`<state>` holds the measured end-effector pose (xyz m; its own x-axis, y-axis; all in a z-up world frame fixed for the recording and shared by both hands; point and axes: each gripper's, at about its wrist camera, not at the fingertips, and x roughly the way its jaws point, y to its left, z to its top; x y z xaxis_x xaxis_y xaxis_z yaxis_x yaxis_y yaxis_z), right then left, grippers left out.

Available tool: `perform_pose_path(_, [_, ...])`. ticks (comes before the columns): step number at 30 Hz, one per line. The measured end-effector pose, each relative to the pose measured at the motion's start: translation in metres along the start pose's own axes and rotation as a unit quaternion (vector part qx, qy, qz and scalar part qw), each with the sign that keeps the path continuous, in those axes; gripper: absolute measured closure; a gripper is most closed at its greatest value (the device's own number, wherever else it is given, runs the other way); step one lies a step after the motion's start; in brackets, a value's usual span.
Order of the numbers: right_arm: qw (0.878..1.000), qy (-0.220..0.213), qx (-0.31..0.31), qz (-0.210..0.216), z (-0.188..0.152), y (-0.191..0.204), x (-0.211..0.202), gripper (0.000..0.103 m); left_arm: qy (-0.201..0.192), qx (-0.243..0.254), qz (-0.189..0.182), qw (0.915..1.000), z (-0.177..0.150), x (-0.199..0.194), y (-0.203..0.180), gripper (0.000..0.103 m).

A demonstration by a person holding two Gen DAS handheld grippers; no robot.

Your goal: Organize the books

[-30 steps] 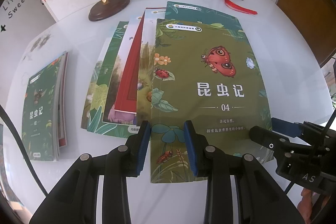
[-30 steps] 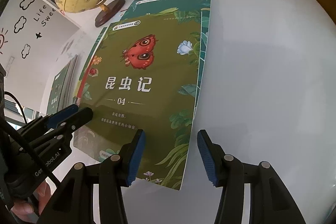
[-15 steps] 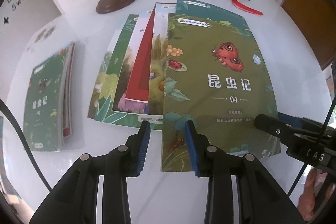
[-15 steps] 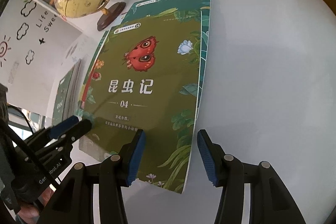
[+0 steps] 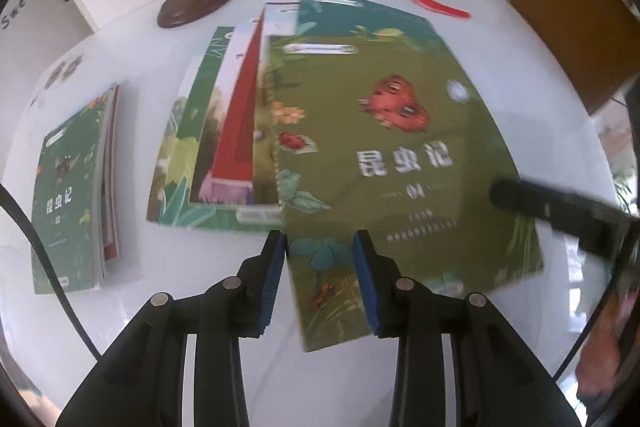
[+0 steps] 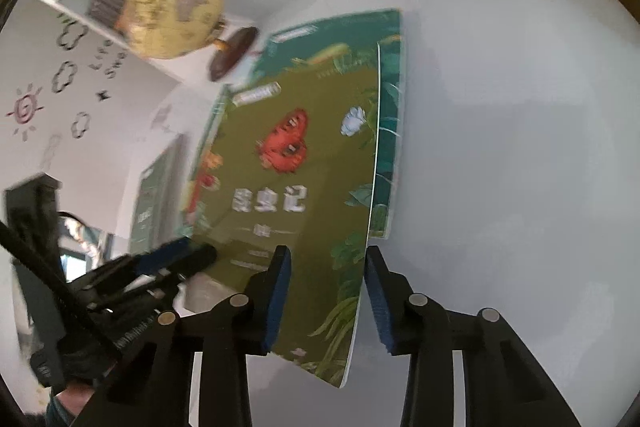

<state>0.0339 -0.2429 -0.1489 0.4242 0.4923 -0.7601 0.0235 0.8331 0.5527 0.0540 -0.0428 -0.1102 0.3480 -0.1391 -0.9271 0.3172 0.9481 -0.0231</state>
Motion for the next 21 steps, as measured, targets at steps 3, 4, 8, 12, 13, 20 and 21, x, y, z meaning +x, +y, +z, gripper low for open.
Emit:
perform_pose_path(3, [0.999, -0.016, -0.014, 0.044, 0.002, 0.005, -0.010, 0.065, -0.013, -0.002, -0.028, 0.9995, -0.005, -0.008, 0.003, 0.071])
perform_pose_path(4, [0.998, -0.018, -0.008, 0.064, 0.004, 0.004, -0.011, 0.065, -0.018, -0.011, -0.041, 0.9989, -0.004, -0.009, 0.007, 0.071])
perform_pose_path(8, [0.989, -0.011, 0.025, 0.146, 0.008, 0.005, -0.005, 0.065, -0.036, -0.061, -0.110, 0.9914, 0.002, -0.014, 0.026, 0.071])
perform_pose_path(12, [0.998, 0.004, -0.012, 0.068, 0.006, 0.016, 0.012, 0.066, -0.062, -0.072, -0.126, 0.9875, 0.008, -0.014, 0.031, 0.072])
perform_pose_path(13, [0.998, 0.011, -0.017, 0.054, 0.005, 0.017, 0.020, 0.068, -0.065, -0.083, -0.141, 0.9844, 0.012, -0.013, 0.034, 0.073])
perform_pose_path(20, [0.999, 0.035, -0.020, 0.031, -0.001, 0.014, 0.041, 0.075, -0.081, -0.079, -0.155, 0.9814, 0.025, -0.012, 0.032, 0.073])
perform_pose_path(21, [0.999, 0.037, -0.019, 0.032, -0.002, 0.012, 0.041, 0.075, -0.076, -0.070, -0.154, 0.9827, 0.027, -0.005, 0.030, 0.073])
